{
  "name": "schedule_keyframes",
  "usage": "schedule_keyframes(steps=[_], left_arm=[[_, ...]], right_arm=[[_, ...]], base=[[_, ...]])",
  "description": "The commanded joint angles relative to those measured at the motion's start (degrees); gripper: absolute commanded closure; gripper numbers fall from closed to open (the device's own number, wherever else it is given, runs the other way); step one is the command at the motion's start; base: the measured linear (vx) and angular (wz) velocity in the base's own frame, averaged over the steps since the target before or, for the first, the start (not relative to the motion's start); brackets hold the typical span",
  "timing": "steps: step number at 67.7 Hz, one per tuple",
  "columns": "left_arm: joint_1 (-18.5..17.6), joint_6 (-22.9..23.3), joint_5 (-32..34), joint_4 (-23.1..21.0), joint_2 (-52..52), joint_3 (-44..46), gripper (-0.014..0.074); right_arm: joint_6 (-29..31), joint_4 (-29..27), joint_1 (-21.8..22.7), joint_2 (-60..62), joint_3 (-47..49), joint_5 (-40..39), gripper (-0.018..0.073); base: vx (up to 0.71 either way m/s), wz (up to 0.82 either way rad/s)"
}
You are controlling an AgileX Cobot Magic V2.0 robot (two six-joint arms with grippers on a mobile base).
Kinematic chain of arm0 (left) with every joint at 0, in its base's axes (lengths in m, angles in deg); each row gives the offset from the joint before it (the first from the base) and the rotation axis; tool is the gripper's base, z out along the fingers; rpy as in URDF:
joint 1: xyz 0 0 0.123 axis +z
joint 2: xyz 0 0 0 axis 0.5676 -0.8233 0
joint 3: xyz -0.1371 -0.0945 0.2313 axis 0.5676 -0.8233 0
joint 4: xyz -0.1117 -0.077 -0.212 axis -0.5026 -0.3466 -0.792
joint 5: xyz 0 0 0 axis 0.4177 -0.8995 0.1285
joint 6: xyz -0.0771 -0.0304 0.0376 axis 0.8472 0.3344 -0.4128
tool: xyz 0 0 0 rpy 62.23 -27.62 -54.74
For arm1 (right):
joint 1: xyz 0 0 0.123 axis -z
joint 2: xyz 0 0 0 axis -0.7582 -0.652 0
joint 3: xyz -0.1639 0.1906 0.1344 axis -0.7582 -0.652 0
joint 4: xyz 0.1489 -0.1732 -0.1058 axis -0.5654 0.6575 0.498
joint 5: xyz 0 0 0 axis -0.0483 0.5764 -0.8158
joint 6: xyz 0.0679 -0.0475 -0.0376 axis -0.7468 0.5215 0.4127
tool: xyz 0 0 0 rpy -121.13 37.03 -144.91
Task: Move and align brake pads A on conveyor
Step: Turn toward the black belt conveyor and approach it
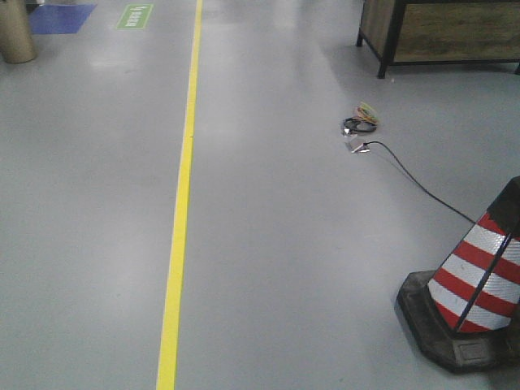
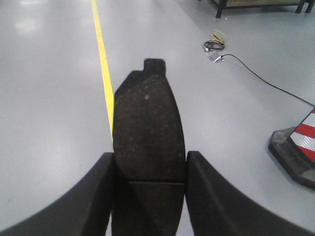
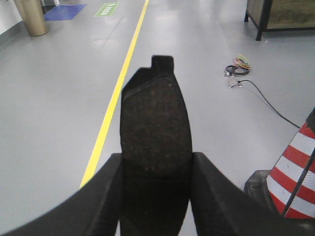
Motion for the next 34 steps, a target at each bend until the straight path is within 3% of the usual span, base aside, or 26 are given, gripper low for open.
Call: schedule_keyframes(steps=[1, 17, 34], left_arm=[[-0.1, 0.0, 5.2, -0.4, -0.4, 1.6, 0.0603], [-0.1, 0.0, 5.2, -0.4, -0.4, 1.6, 0.0603], [-0.1, 0.0, 5.2, -0.4, -0.4, 1.6, 0.0603]], right_arm=[[0.5, 0.3, 0.0, -0.5, 1.6, -5.9, 0.0566], [0.5, 0.3, 0.0, -0.5, 1.6, -5.9, 0.0566], [0.5, 0.3, 0.0, -0.5, 1.6, -5.9, 0.0566]], base=[[0.41, -0.15], [0.34, -0.45], [0.26, -0.92]])
